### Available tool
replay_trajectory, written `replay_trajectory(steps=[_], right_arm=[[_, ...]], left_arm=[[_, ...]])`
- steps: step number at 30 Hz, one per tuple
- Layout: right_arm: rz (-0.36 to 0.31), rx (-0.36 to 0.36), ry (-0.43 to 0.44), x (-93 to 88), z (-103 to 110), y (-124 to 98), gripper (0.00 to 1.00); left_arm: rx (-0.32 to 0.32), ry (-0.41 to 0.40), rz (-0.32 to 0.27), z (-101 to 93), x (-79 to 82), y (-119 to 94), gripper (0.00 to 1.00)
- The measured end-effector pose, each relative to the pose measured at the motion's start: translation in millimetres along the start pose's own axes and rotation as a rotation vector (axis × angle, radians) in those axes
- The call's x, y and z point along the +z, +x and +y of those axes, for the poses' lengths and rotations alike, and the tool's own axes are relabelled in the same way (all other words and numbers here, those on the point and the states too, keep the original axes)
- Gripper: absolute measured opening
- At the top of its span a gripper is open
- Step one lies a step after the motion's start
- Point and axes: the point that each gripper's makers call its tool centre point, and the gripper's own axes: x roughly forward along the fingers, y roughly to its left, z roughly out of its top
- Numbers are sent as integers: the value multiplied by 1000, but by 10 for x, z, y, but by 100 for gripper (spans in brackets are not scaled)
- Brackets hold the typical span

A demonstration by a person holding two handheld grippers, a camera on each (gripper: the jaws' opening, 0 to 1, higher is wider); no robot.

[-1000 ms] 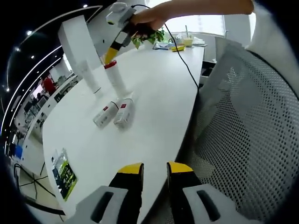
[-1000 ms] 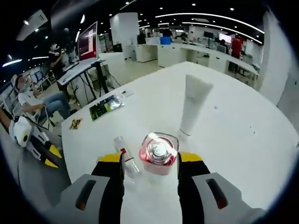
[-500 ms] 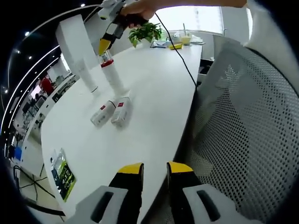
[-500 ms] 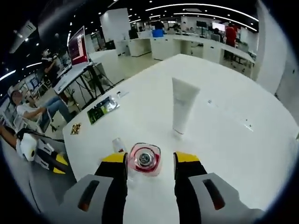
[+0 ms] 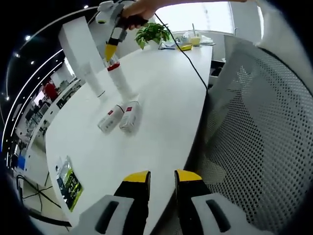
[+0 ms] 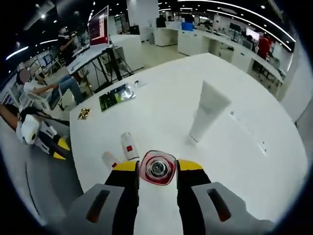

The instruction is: Arrange the skincare products in the storage area until every visible bottle or jar stands upright without overlapping.

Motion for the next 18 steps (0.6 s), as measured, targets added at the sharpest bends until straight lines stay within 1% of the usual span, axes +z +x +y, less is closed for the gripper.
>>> replay_trajectory(steps=[2, 3, 4, 5, 8, 18], right_arm=[[13, 19, -19, 6, -3, 9, 26], [29, 34, -50, 3, -9, 13, 26], [39, 45, -59, 1, -11, 16, 26], [56, 59, -91, -8, 6, 15, 26], [81, 100, -181, -21, 36, 15, 26], [131, 176, -331, -21, 66, 22, 26]], left_arm=[[2, -1, 1, 5, -4, 0, 20], [3, -2, -2, 8, 1, -1, 20], [2, -3, -2, 7, 1, -1, 20], [1, -1, -2, 5, 1, -1, 20], [4, 8, -4, 8, 9, -2, 20], [7, 5, -2, 23, 2, 0, 20]])
